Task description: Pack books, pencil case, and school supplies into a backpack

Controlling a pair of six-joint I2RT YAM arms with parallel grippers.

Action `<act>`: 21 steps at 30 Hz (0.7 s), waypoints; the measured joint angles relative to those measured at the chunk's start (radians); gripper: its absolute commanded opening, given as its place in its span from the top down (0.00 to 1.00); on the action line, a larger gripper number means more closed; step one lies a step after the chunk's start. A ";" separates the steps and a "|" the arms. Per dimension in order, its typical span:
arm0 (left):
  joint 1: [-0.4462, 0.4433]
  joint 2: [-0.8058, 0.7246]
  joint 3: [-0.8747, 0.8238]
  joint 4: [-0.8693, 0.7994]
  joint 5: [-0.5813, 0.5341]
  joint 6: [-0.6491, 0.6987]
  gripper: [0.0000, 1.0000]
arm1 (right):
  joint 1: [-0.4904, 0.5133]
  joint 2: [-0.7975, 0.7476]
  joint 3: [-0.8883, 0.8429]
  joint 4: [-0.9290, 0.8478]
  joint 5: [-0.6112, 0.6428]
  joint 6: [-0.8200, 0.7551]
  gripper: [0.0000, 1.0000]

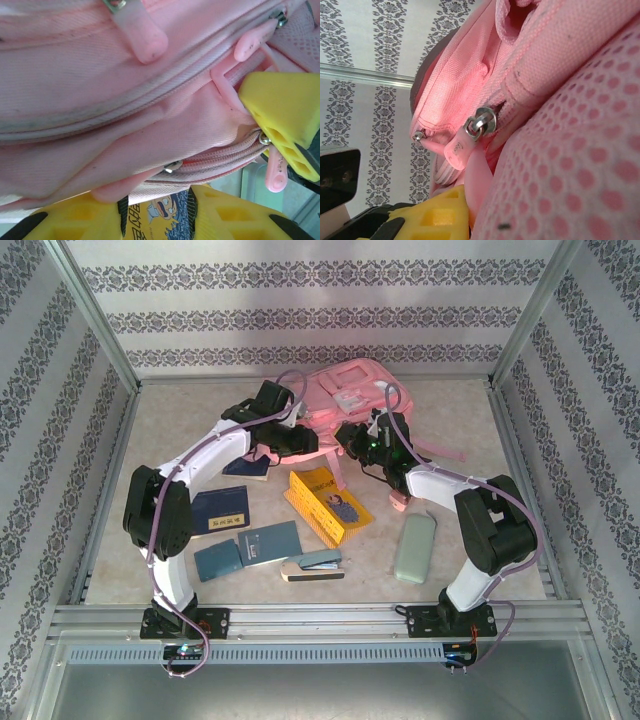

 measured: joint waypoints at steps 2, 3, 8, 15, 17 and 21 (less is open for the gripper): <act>0.000 0.000 -0.008 0.013 0.009 -0.002 0.61 | 0.003 0.000 0.000 0.004 0.000 0.003 0.90; 0.000 0.000 -0.008 0.014 0.010 -0.002 0.55 | 0.004 0.000 0.000 0.007 0.000 0.004 0.90; 0.000 0.000 -0.008 0.013 0.005 0.002 0.43 | 0.014 0.000 0.000 0.020 0.000 0.014 0.89; 0.003 -0.002 -0.032 0.042 -0.021 -0.036 0.48 | 0.021 0.000 -0.001 0.026 0.002 0.016 0.90; 0.008 -0.012 -0.063 0.077 -0.023 -0.060 0.48 | 0.021 0.000 -0.005 0.031 0.002 0.018 0.90; 0.032 -0.059 -0.165 0.174 -0.025 -0.128 0.48 | 0.030 0.000 -0.023 0.055 0.006 0.035 0.90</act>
